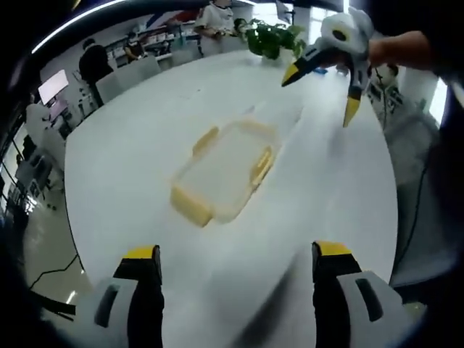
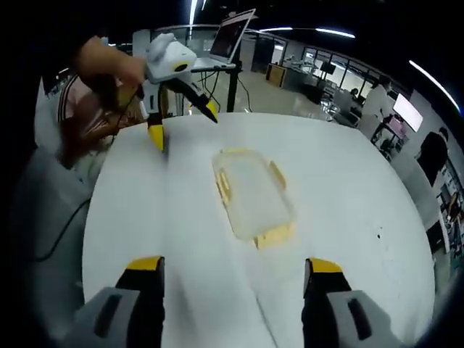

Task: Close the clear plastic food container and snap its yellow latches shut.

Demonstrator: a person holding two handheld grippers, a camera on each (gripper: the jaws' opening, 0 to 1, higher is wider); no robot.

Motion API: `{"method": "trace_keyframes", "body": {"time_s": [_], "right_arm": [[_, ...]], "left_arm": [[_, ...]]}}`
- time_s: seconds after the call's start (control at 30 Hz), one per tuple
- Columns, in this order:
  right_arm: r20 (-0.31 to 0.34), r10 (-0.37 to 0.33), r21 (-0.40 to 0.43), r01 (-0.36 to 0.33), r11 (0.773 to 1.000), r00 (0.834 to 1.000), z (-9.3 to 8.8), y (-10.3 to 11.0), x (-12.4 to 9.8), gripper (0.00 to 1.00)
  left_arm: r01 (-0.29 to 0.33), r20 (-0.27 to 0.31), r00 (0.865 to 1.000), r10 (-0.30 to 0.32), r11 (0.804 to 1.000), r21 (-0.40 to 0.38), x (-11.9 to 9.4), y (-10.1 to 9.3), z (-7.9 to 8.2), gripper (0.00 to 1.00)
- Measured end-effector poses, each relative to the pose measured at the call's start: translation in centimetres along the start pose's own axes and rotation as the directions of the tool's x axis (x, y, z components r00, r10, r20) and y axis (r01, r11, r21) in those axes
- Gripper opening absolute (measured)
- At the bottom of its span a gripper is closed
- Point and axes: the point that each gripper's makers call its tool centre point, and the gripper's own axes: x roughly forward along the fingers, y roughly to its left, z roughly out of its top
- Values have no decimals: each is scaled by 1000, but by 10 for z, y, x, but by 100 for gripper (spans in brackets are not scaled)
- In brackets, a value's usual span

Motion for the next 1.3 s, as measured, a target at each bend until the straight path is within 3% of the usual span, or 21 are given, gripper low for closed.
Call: {"method": "trace_keyframes", "body": {"time_s": [0.1,0.3,0.47,0.8,0.97,1.3], "right_arm": [[-5,4,-33,-4,999,1000,3,-2,2,78],[-2,16,-76,-16,997,1000,7,-9,5,76],[2,18,-108,-18,994,1000,12,-16,6,71],[-7,53,-165,-53,985,999,15,-26,15,69],[-20,68,-184,-71,980,997,15,-33,20,66],[-39,99,-165,-104,981,994,12,-43,36,64]], "left_arm": [[26,15,1000,-27,1000,4,5,-1,5,85],[52,-13,999,-51,997,52,14,-2,4,83],[74,-34,997,-71,991,111,18,-1,3,89],[93,-55,995,-84,980,178,22,14,5,81],[127,-87,990,-108,958,256,25,14,5,80],[189,-126,979,-157,935,301,34,23,6,75]]}}
